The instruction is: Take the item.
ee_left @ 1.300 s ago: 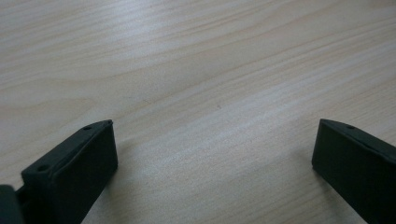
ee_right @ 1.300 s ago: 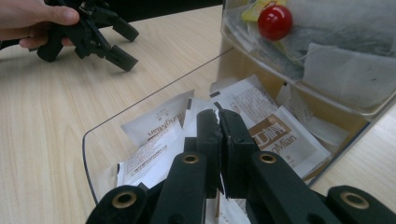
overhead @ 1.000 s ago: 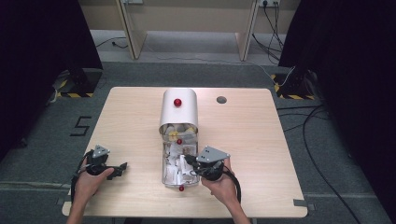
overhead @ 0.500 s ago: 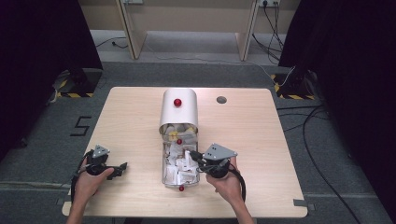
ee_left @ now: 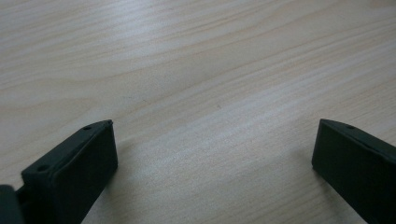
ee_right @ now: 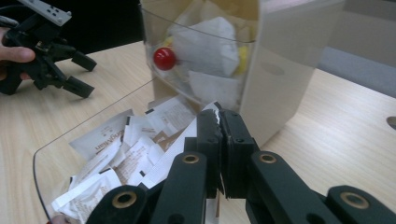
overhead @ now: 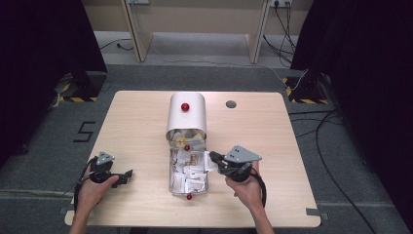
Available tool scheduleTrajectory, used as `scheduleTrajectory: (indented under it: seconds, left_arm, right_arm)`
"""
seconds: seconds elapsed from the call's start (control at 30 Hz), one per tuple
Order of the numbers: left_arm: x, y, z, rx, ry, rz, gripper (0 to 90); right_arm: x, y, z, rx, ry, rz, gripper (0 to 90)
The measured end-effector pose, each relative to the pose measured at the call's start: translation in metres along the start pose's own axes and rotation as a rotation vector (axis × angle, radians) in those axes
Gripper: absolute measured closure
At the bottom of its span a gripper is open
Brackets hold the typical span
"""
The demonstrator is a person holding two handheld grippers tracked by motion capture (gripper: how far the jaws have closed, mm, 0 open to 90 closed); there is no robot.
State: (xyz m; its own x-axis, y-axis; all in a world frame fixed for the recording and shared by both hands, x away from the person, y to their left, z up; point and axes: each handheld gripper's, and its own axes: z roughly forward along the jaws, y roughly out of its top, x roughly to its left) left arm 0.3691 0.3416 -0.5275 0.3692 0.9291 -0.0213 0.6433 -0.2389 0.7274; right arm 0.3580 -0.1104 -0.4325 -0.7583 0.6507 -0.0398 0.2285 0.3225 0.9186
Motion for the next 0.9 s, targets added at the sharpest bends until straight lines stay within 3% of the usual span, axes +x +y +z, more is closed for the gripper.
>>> scheduleTrajectory:
  seconds: [0.9]
  left_arm:
    - [0.0, 0.0, 0.0, 0.0, 0.0, 0.001, 0.0]
  right_arm:
    - [-0.037, -0.011, -0.019, -0.016, -0.092, 0.07, 87.8]
